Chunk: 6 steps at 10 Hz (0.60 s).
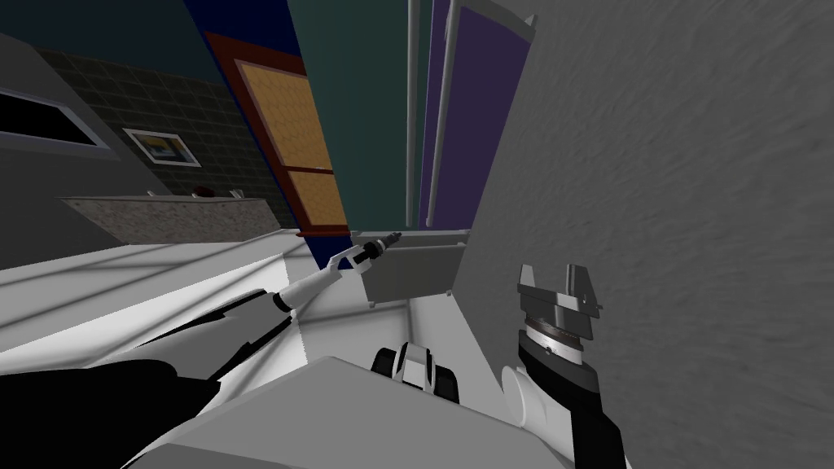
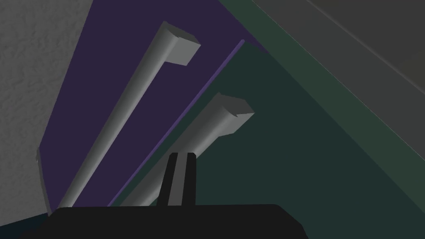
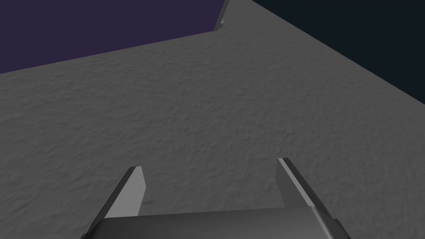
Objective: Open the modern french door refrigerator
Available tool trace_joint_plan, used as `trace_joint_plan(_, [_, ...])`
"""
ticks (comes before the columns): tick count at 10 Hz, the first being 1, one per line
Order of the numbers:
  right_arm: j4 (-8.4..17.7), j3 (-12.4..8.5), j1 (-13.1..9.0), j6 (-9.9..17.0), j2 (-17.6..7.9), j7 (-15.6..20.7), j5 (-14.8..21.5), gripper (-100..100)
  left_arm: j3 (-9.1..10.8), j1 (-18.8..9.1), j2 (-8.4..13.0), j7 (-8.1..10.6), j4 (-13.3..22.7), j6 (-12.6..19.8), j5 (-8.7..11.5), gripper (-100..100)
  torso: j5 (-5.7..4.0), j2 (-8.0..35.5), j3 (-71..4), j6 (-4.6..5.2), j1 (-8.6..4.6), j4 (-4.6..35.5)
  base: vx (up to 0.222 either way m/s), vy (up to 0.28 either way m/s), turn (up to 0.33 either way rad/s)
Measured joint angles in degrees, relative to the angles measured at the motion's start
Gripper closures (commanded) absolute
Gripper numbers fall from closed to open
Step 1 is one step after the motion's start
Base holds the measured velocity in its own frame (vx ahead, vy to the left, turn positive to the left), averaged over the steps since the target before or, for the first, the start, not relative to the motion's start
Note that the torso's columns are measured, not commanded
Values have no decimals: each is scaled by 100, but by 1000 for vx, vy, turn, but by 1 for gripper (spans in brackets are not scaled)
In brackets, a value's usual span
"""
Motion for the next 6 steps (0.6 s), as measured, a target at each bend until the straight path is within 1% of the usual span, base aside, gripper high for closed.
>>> trace_joint_plan(1, [0, 0, 0, 0, 0, 0, 0, 0, -125, -8, 37, 39, -103, -59, 29, 100, 3, 3, 1, 0, 8, 1, -166, 213, -56])
trace_joint_plan(2, [0, 0, 0, 0, 0, 0, 0, 0, -235, 14, 113, 87, -212, -140, 70, 100, 6, 17, 10, -2, 21, 5, -83, 103, -18])
trace_joint_plan(3, [0, 0, 1, 0, 1, 0, 0, 0, -248, 19, 122, 99, -224, -161, 75, -100, -2, -7, -2, -1, -16, 0, 28, 4, -18])
trace_joint_plan(4, [0, 1, 2, 0, 2, 0, 0, 0, -268, -41, 220, 120, -249, -125, 101, -100, -12, -36, -22, 2, -39, -9, 83, -28, -31])
trace_joint_plan(6, [-1, 2, 3, -1, 2, 0, 0, 0, -313, -173, 469, 183, -382, 25, 165, -100, -3, -25, -17, 0, -7, -8, 109, -40, -29])
